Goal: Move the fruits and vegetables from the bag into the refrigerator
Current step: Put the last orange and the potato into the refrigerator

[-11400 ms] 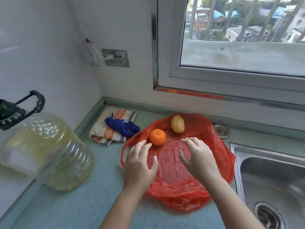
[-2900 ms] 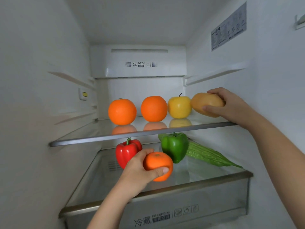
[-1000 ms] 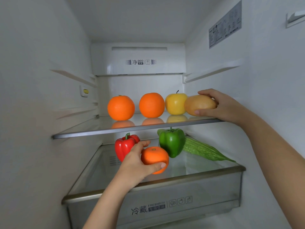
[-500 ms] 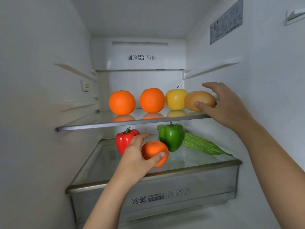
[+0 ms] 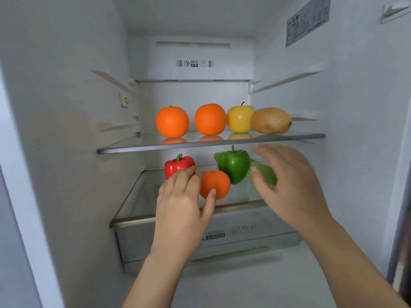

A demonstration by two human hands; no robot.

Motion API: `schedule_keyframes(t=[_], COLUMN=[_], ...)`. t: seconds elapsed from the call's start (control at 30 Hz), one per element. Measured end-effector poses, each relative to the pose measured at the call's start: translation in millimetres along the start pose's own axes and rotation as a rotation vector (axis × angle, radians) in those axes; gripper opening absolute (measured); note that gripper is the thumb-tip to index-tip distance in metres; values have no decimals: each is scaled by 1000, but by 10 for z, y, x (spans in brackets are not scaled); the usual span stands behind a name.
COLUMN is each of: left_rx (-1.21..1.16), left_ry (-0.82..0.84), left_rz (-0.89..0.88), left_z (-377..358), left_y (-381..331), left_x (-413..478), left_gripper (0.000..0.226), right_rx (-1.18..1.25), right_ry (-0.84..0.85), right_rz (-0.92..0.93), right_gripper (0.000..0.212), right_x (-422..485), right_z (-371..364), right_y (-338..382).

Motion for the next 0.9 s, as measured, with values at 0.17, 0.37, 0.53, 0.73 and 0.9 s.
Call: schedule_keyframes(t=[0.17, 0.37, 0.53, 0.73, 0.9], left_rx=[10, -21, 3, 28, 53], left_ry=[8, 26, 21, 32, 80], left_rz=[-20, -28, -9, 19, 76], left_z=[84, 138, 299, 592, 833], left_y=[-146, -347, -580, -1019, -1563], left_x=[-246, -580, -777, -1022, -1340], left_gripper=[41, 37, 37, 38, 38], right_rx=[-55, -144, -188, -187, -173], right_ry=[108, 175, 215, 260, 328], right_rz=[9, 16, 15, -17, -26], right_gripper=[39, 38, 39, 41, 42], right_x=[-379, -813, -1088, -1400, -1776], right_z=[-10, 82, 292, 700, 1172], right_y=[137, 216, 225, 227, 184])
Point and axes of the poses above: each hand's wrist, its own x-axis towards the middle knuckle, its own z-axis out of the back of the hand, y = z × x, the point moved 7 cm from there along x, towards the middle knuckle, and after that the axes turned 15 degrees about -z, right-handed, at the moved point
